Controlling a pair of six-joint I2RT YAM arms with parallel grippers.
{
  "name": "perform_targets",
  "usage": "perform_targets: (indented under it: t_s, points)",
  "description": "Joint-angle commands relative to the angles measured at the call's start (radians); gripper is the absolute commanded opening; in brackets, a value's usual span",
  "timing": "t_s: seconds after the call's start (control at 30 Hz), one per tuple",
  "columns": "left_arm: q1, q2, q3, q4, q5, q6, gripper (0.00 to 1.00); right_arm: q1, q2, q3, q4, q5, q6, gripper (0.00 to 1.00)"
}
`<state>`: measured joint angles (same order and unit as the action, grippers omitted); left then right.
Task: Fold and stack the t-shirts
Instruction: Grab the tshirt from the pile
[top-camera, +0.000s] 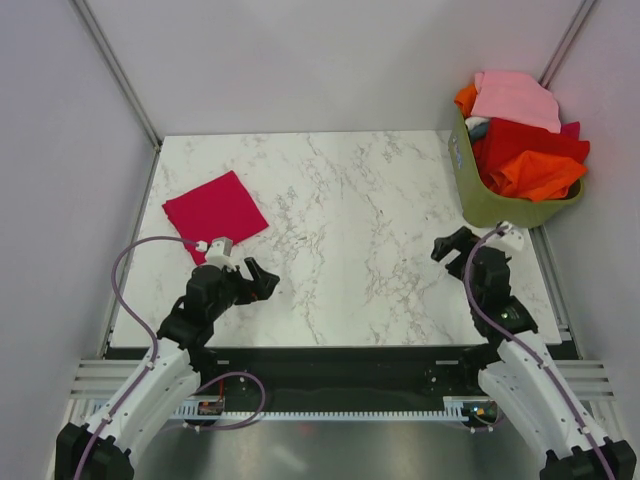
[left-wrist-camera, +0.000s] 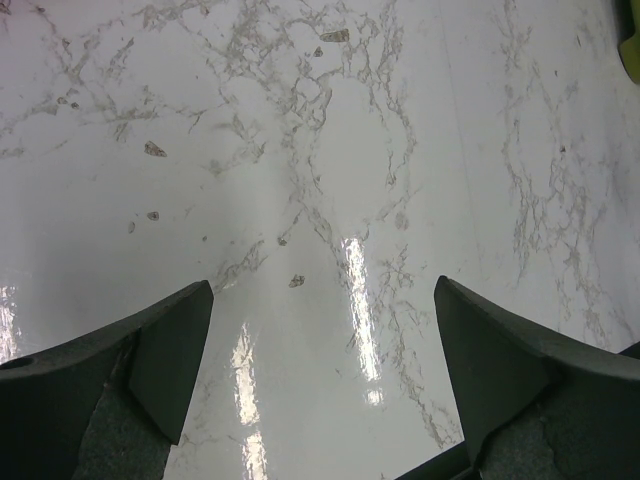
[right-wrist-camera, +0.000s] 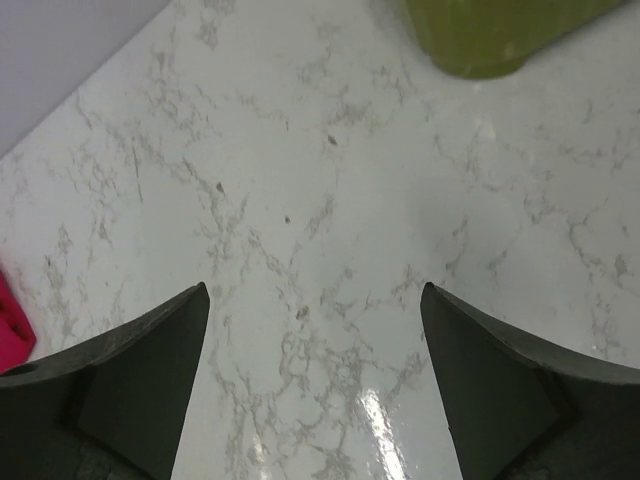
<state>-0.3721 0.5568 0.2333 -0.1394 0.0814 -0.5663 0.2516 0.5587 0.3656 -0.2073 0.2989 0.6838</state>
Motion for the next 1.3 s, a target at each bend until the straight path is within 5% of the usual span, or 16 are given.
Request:
perform_targets:
  t_s: [0.0, 0.13, 0.3, 0.8, 1.0, 1.2, 1.27]
  points:
    - [-0.002, 0.005, 0.012, 0.035, -0.009, -0.012, 0.99, 0.002, 0.151, 0.255, -0.056, 0.228, 0.016, 0.94]
    - [-0.002, 0.017, 0.018, 0.034, -0.009, -0.012, 0.99, -0.002, 0.389, 0.53, -0.229, 0.37, 0.016, 0.98]
    - [-0.002, 0.04, 0.023, 0.034, -0.006, -0.012, 0.99, -0.06, 0.585, 0.795, -0.314, 0.499, 0.063, 0.89]
    - [-0.002, 0.046, 0.026, 0.024, -0.002, -0.009, 0.99, -0.515, 0.948, 1.067, -0.322, 0.14, 0.187, 0.88]
    - [-0.002, 0.035, 0.026, 0.023, -0.002, -0.014, 0.99, -0.554, 1.053, 1.159, -0.33, 0.22, 0.187, 0.87]
    - [-0.002, 0.041, 0.026, 0.021, 0.0, -0.01, 0.99, -0.575, 1.159, 1.208, -0.333, 0.201, 0.223, 0.76]
    - [-0.002, 0.037, 0.026, 0.02, -0.003, -0.01, 0.99, -0.577, 1.172, 1.22, -0.333, 0.197, 0.232, 0.59]
